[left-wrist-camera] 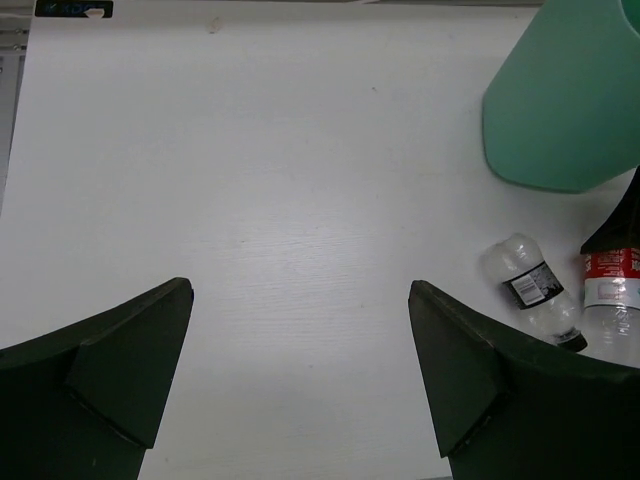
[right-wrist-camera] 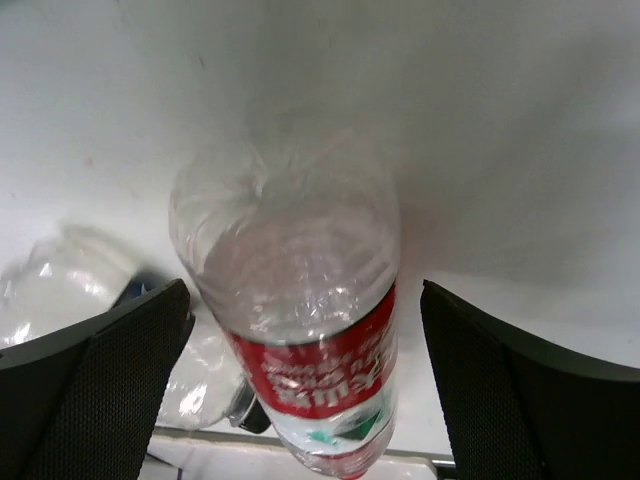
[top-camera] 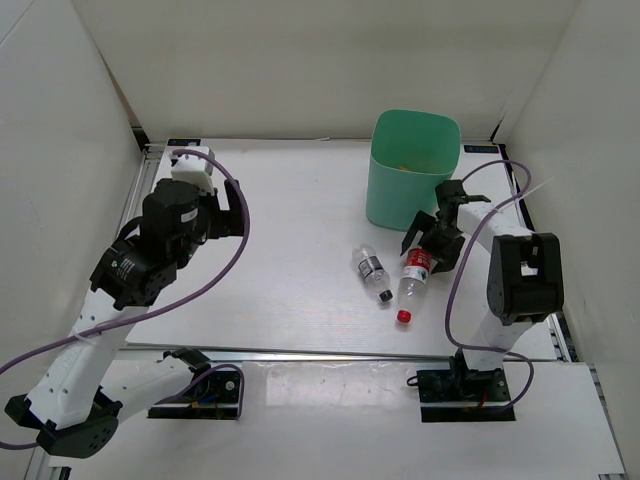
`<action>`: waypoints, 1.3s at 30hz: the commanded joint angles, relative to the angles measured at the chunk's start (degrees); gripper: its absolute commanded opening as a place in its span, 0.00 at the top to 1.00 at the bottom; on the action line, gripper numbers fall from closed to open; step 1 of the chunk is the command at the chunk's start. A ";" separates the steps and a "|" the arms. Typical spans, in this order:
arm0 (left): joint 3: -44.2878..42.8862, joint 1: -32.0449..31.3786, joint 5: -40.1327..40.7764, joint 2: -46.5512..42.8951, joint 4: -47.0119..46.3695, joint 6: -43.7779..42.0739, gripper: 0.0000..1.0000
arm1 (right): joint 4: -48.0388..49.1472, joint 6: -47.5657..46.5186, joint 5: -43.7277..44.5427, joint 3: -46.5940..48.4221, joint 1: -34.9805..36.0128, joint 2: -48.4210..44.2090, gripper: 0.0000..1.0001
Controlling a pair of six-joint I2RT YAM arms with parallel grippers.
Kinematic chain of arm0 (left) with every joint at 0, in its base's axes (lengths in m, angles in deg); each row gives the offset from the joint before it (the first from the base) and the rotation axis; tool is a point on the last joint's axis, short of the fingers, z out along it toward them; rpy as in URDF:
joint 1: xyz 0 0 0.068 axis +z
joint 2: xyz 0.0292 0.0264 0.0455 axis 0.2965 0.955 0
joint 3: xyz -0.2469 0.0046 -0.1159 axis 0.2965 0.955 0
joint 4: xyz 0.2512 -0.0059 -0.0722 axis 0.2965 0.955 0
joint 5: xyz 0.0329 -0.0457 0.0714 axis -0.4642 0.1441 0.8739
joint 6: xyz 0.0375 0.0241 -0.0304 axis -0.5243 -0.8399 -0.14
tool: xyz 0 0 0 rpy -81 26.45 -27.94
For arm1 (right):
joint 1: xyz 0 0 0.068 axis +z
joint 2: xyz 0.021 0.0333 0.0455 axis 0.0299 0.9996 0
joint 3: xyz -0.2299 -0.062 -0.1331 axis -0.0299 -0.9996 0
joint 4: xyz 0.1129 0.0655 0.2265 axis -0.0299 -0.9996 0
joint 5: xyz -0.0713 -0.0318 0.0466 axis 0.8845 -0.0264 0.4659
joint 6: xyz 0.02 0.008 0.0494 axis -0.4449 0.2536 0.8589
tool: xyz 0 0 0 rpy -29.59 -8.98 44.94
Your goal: Put the plastic bottles in the bin
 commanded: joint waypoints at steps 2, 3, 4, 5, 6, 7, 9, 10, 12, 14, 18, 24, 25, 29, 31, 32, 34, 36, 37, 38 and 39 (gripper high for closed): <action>0.52 -0.17 2.26 -0.36 2.06 0.73 0.00 | 0.52 1.02 1.83 3.38 -0.07 2.63 0.01; 0.53 -0.17 2.87 -0.36 2.06 1.25 0.00 | 0.52 1.54 1.83 3.38 -0.07 3.33 0.05; 0.53 -0.17 3.40 -0.97 2.06 1.25 0.00 | 0.52 1.54 1.83 3.38 -0.07 3.34 0.08; 1.05 -0.17 3.40 -0.97 2.06 1.25 0.00 | 0.52 1.54 1.83 3.38 -0.07 3.86 0.10; 1.06 -0.17 4.01 -0.97 2.67 1.86 0.00 | 0.52 1.54 1.83 2.86 -0.07 3.87 0.15; 1.06 -0.17 4.02 -1.58 2.67 1.87 0.00 | 0.52 1.54 1.83 2.85 -0.07 3.87 0.18; 1.58 -0.17 4.72 -2.28 2.67 2.48 0.00 | 0.52 2.07 1.83 1.36 -0.07 3.87 0.25; 1.58 -0.17 5.24 -2.29 2.67 2.48 0.00 | 0.52 2.07 1.83 0.31 -0.07 3.87 0.30; 2.29 -0.17 5.25 -2.91 2.67 2.48 0.00 | 0.52 2.07 2.35 -0.40 -0.07 3.26 0.41; 2.90 -0.17 5.25 -2.91 3.20 3.01 0.00 | 0.52 2.59 2.35 -0.92 -0.07 1.85 0.45; 4.13 -0.17 5.25 -3.43 3.20 3.01 0.00 | -3.94 3.91 4.28 0.38 -0.07 -6.40 0.51; 5.36 -0.17 5.77 -3.96 2.50 3.01 0.00 | -10.10 3.13 -1.94 5.21 -0.07 -20.55 0.56; 5.36 -0.17 5.77 -3.96 2.50 2.40 0.00 | -11.76 3.13 -2.56 7.83 -0.07 -22.22 0.56; 5.89 -0.17 5.77 -3.96 1.97 1.87 0.00 | -14.77 4.70 -4.49 21.16 -3.30 -26.54 0.57; 5.89 -0.17 5.16 -3.96 1.97 1.35 0.00 | -14.77 6.11 -7.39 27.78 -6.55 -25.06 0.57; 5.89 -0.17 5.16 -3.96 1.97 1.34 0.00 | -14.77 6.64 -9.32 30.94 -7.96 -24.00 0.57; 6.42 -0.17 4.63 -3.96 1.44 1.34 0.00 | -14.07 8.83 -12.66 40.44 -11.64 -21.37 0.58; 6.42 -0.17 4.02 -3.43 1.44 1.34 0.00 | -13.02 10.68 -16.27 46.33 -13.50 -17.15 0.59; 6.42 -0.17 4.02 -3.43 1.44 1.34 0.00 | -11.88 11.55 -17.32 50.53 -14.73 -14.70 0.59; 6.42 -0.17 4.02 -3.43 0.83 1.34 0.00 | -9.61 13.04 -17.33 52.23 -14.74 -13.55 0.61; 6.42 -0.17 3.41 -3.43 0.83 2.04 0.00 | -8.02 13.58 -17.33 53.38 -14.74 -12.49 0.61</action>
